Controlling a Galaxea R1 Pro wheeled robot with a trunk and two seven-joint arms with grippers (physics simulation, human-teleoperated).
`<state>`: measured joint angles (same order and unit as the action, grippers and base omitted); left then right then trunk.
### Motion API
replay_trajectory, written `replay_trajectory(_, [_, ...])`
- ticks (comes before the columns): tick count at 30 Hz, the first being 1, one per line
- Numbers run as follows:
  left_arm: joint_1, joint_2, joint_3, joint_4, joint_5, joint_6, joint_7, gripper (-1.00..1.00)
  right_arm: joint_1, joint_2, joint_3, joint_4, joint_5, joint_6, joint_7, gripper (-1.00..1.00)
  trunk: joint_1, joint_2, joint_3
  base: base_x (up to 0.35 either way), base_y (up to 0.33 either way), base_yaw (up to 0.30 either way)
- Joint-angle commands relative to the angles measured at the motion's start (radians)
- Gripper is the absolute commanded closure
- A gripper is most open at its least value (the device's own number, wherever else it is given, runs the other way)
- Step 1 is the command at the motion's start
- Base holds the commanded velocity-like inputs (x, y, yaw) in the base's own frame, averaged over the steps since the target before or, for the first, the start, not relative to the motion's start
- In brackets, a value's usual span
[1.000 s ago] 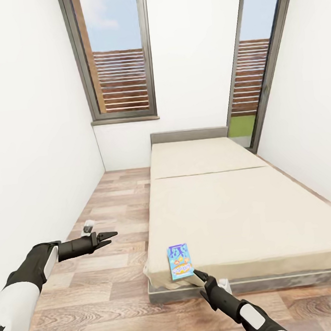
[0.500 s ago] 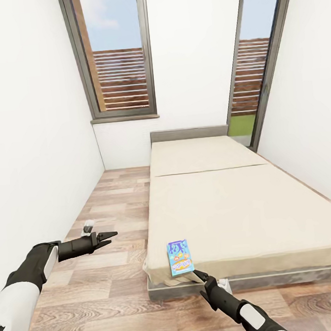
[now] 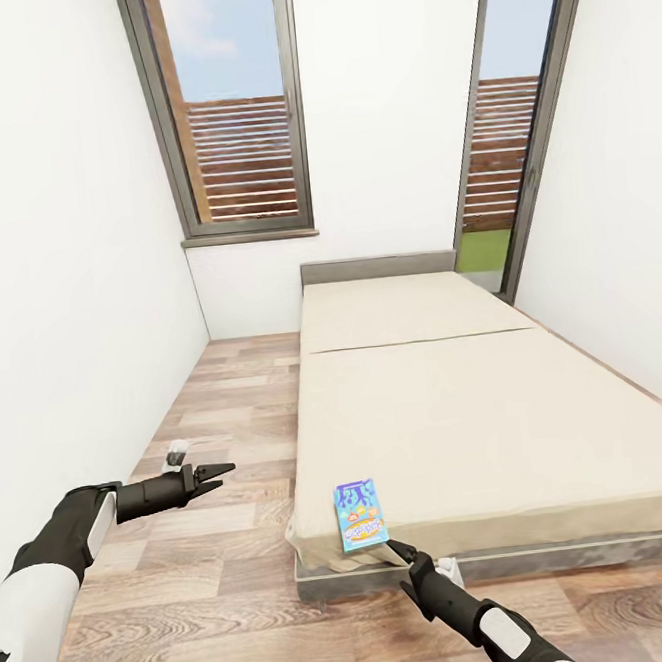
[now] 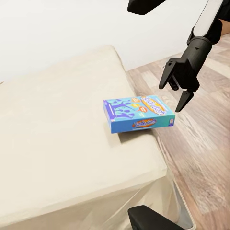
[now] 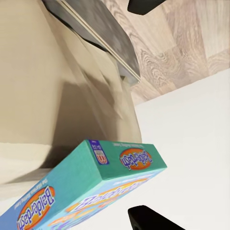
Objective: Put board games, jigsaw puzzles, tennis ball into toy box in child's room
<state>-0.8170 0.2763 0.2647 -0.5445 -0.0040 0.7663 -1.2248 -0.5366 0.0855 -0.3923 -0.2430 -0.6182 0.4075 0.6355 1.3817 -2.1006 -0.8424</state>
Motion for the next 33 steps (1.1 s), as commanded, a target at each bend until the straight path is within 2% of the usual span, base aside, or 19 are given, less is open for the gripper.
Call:
replay_trajectory(1, [-0.001,0.000,0.002,0.000,-0.001,0.010,-0.003,-1.00,0.000,0.000,-0.003,-0.001,-0.006,0.008,0.001,-1.00,0.000,0.000,-0.001,0.000,0.000,0.000])
replay_trajectory(10, [-0.001,0.000,0.001,0.000,-0.001,0.010,-0.002,-1.00,0.000,-0.001,-0.003,-0.001,-0.006,0.004,0.019,-1.00,0.000,0.000,-0.001,0.000,0.000,0.000])
replay_trajectory(20, [-0.001,-0.001,0.000,0.000,-0.001,0.010,-0.002,-1.00,0.000,-0.001,0.002,-0.001,0.001,-0.024,0.087,-1.00,0.000,0.000,-0.001,0.000,0.000,0.000])
replay_trajectory(33, [-0.001,-0.001,-0.001,0.000,-0.001,0.010,-0.002,-1.00,0.000,0.000,0.003,-0.001,0.004,-0.026,0.095,-1.00,0.000,0.000,-0.001,0.014,0.044,0.000])
